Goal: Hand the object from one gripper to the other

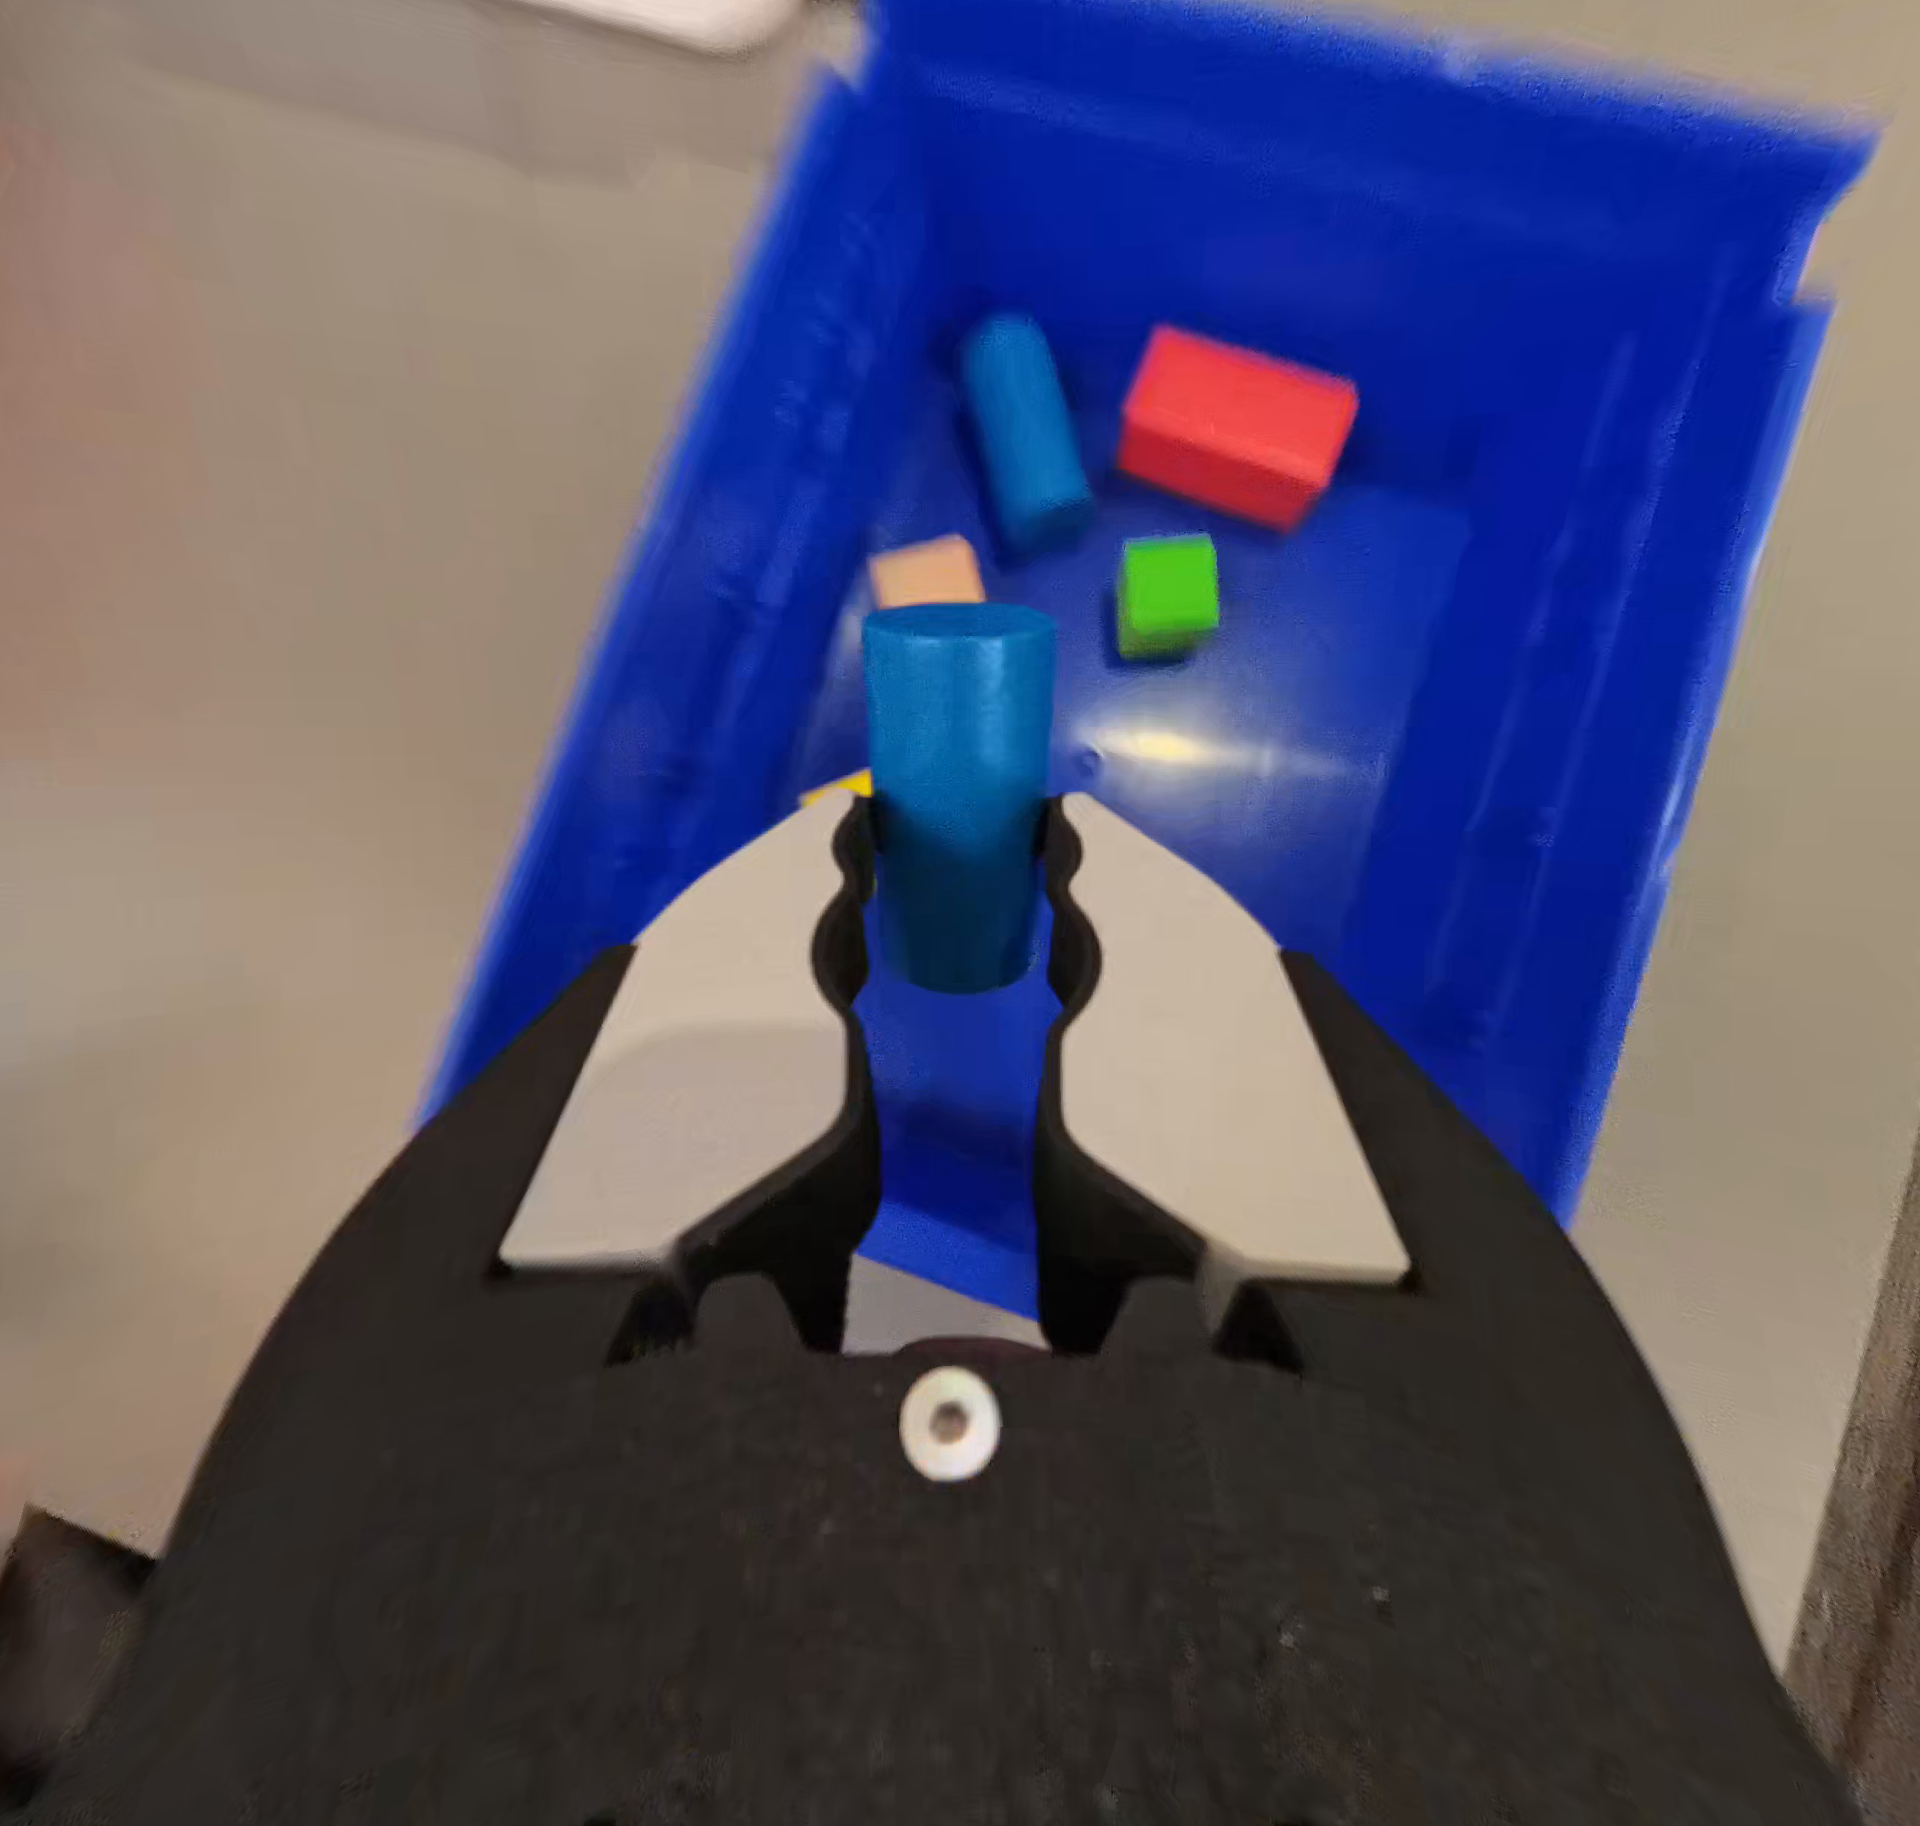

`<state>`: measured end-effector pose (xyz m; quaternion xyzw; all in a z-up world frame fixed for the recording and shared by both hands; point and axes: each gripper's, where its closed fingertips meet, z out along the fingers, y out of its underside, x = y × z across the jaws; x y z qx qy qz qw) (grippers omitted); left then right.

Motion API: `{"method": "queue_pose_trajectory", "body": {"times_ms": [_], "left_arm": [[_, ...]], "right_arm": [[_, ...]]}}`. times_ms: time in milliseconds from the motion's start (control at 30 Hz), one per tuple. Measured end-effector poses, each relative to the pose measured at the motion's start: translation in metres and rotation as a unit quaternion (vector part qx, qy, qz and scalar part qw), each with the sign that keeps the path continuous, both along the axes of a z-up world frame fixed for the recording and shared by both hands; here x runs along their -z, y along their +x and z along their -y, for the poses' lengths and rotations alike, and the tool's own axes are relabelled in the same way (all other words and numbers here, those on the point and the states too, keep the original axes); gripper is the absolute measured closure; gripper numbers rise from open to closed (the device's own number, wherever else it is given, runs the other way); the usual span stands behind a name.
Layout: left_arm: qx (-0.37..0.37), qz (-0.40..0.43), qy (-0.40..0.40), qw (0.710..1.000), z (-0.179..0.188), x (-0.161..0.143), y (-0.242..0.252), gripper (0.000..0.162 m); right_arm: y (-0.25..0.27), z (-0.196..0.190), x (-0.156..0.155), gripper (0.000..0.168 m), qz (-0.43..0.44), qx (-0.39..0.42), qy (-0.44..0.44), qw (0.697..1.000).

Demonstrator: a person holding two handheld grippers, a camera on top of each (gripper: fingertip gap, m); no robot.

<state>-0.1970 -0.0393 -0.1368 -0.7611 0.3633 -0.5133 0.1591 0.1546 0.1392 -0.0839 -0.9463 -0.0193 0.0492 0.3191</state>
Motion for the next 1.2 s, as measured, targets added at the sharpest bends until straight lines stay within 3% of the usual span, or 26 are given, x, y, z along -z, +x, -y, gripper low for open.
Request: {"method": "queue_pose_trajectory", "body": {"times_ms": [100, 233, 567, 633, 733, 800, 867, 967, 1067, 1133, 1200], "left_arm": [[-0.007, -0.004, 0.021, 1.000, -0.006, -0.001, 0.000, 0.106], [-0.014, -0.014, 0.015, 1.000, -0.011, 0.003, -0.004, 0.107], [-0.004, -0.017, 0.016, 1.000, -0.009, 0.004, -0.007, 0.103], [-0.011, -0.015, 0.027, 0.999, -0.012, 0.002, -0.008, 0.102], [-0.030, -0.018, 0.050, 0.998, -0.022, 0.000, -0.013, 0.101], [-0.048, -0.029, 0.070, 0.996, -0.032, 0.001, -0.019, 0.101], [-0.063, -0.040, 0.093, 0.993, -0.043, 0.000, -0.025, 0.101], [-0.083, -0.053, 0.138, 0.985, -0.058, -0.003, -0.034, 0.105], [-0.105, -0.085, 0.204, 0.970, -0.080, -0.008, -0.051, 0.103], [-0.126, -0.093, 0.253, 0.955, -0.102, -0.027, -0.066, 0.101], [-0.134, -0.102, 0.321, 0.932, -0.131, -0.054, -0.084, 0.100]], "right_arm": [[0.026, -0.005, 0.057, 0.136, -0.007, 0.055, -0.119, 0.991], [0.028, -0.009, 0.093, 0.136, -0.035, 0.084, -0.202, 0.975], [0.024, -0.026, 0.100, 0.135, -0.035, 0.084, -0.213, 0.973], [0.030, -0.030, 0.076, 0.132, -0.017, 0.092, -0.148, 0.985], [0.018, -0.019, 0.013, 0.129, 0.011, 0.077, -0.007, 0.997], [-0.018, 0.002, -0.021, 0.129, 0.014, 0.021, 0.086, 0.996], [-0.080, 0.034, -0.036, 0.129, -0.028, -0.076, 0.169, 0.982], [-0.174, 0.101, -0.027, 0.129, -0.127, -0.194, 0.257, 0.938], [-0.228, 0.152, 0.001, 0.133, -0.135, -0.251, 0.333, 0.899], [-0.246, 0.168, 0.017, 0.129, -0.121, -0.275, 0.302, 0.905], [-0.261, 0.177, 0.014, 0.127, -0.150, -0.305, 0.299, 0.892]]}}
